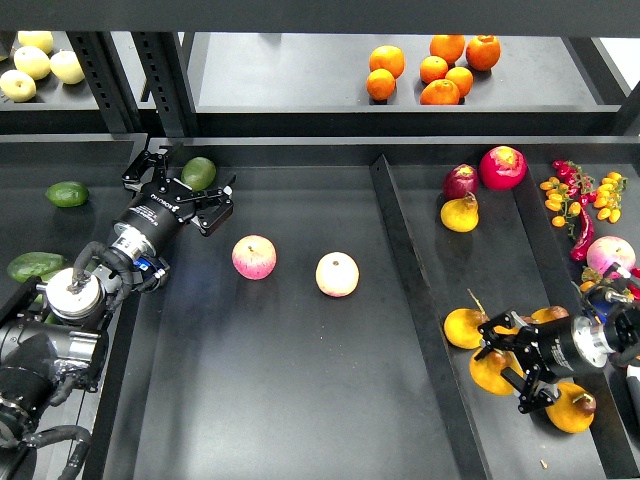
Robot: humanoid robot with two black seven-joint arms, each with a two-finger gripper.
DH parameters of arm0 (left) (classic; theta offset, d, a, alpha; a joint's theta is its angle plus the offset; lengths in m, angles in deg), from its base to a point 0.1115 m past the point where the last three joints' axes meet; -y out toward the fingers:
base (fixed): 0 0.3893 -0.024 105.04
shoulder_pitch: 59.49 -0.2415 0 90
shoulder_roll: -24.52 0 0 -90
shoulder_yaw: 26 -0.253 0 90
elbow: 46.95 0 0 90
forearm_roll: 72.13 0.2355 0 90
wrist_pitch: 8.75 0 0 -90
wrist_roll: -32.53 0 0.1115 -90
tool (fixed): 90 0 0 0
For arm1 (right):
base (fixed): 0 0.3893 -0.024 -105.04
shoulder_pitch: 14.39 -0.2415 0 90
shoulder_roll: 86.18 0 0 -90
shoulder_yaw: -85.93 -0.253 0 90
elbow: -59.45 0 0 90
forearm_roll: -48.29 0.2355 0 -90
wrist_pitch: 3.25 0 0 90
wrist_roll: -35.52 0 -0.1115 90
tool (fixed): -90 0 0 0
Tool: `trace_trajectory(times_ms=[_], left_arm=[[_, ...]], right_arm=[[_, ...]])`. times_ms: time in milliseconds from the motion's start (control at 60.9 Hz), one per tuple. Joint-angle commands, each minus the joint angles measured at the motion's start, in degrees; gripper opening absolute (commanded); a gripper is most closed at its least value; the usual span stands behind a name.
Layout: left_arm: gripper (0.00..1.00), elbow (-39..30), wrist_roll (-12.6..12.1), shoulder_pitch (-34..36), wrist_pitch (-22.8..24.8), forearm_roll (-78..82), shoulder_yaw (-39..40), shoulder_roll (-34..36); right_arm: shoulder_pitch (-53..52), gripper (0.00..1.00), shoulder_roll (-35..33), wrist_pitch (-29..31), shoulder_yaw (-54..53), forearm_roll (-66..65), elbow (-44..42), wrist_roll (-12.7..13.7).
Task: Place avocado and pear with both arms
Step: 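Carry the pear into the bin beside the other yellow pears, then open the right gripper to release the pear in the bin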
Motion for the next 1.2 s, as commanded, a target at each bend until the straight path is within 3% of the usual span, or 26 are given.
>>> trace_trajectory(times_ms=[0, 1182], left_arm=[[0.99, 0.03, 0.00, -0.01, 0.00, 0.00, 0.00, 0.00], [0.99, 0.11, 0.00, -0.27, 0.00, 0.00, -0.26, 0.00]], right_arm=[[1.77, 0.04, 0.11, -0.01, -0.30, -0.16, -0.60, 0.00], [9.42, 0.11, 2.04, -0.01, -2.41, -2.63, -3.68, 0.00]])
